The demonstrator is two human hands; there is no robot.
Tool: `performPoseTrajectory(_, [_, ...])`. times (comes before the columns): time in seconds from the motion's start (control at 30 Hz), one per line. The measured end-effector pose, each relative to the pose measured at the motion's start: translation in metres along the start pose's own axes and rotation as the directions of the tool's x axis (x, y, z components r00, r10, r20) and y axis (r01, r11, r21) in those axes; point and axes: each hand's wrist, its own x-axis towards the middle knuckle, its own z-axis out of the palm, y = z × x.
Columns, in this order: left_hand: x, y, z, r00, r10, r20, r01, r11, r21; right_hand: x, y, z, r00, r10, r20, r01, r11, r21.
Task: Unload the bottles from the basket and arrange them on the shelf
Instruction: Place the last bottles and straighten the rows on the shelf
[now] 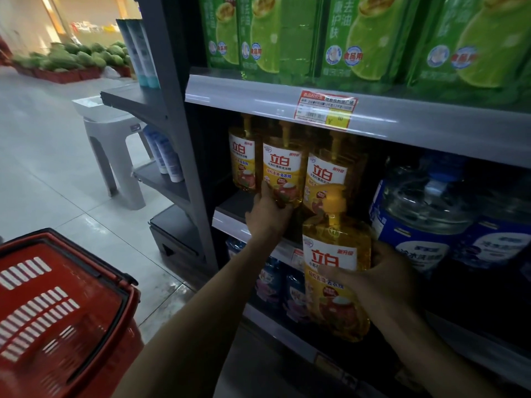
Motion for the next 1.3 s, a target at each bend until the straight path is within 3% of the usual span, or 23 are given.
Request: performPoseTrajectory(1.3, [0.014,0.008,0.007,0.987,-0.012,-0.159,0.021,0.998,0.053,0.003,0.004,-0.002,1.000,-0.016,-0.017,0.015,1.000,-0.020])
